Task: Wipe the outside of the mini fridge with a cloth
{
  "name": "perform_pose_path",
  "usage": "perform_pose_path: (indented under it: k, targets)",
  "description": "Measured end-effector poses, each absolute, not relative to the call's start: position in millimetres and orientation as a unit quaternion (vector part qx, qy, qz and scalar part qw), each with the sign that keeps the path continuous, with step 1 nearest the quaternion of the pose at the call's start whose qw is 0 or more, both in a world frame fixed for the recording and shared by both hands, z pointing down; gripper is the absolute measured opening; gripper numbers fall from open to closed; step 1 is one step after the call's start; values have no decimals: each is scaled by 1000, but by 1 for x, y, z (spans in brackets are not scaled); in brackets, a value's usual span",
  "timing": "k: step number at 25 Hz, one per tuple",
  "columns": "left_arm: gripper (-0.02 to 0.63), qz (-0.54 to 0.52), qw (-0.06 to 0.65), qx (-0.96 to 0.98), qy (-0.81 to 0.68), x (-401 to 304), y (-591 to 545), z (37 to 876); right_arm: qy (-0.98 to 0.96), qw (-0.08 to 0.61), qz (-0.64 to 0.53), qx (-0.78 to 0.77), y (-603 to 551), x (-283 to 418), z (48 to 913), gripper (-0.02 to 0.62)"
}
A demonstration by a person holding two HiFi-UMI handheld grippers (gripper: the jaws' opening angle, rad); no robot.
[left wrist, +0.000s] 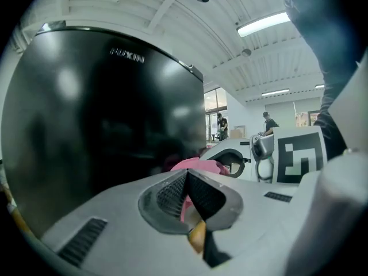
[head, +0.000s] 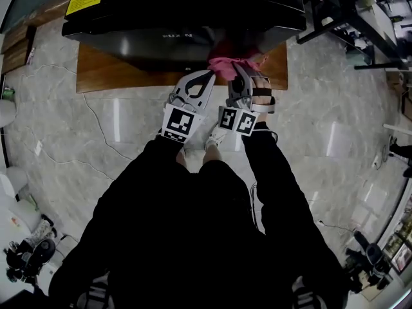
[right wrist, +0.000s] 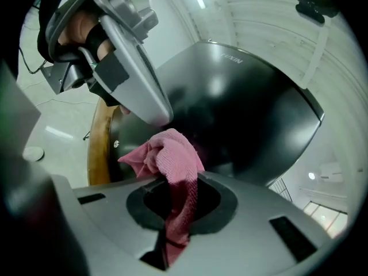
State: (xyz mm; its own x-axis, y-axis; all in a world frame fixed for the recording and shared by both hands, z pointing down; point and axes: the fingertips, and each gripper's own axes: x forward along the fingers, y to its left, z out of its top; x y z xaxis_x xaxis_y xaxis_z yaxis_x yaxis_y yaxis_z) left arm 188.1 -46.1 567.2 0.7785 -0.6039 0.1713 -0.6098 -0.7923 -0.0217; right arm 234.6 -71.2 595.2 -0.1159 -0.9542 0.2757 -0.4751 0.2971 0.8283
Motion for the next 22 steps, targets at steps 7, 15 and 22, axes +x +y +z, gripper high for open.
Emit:
perform_pose_path:
  k: [7,15,22]
  targets:
    - [6,115,64,935,-329,183,-52,640,-700,453,-254,489,-73,230,672,38]
    - [6,138,93,928,-332,164,-51,685,-707,517,-205,438,-75,230,761,38]
    - [6,133,100,927,-337,121,-47,678,-710,551,-115,424,-71,224,801,38]
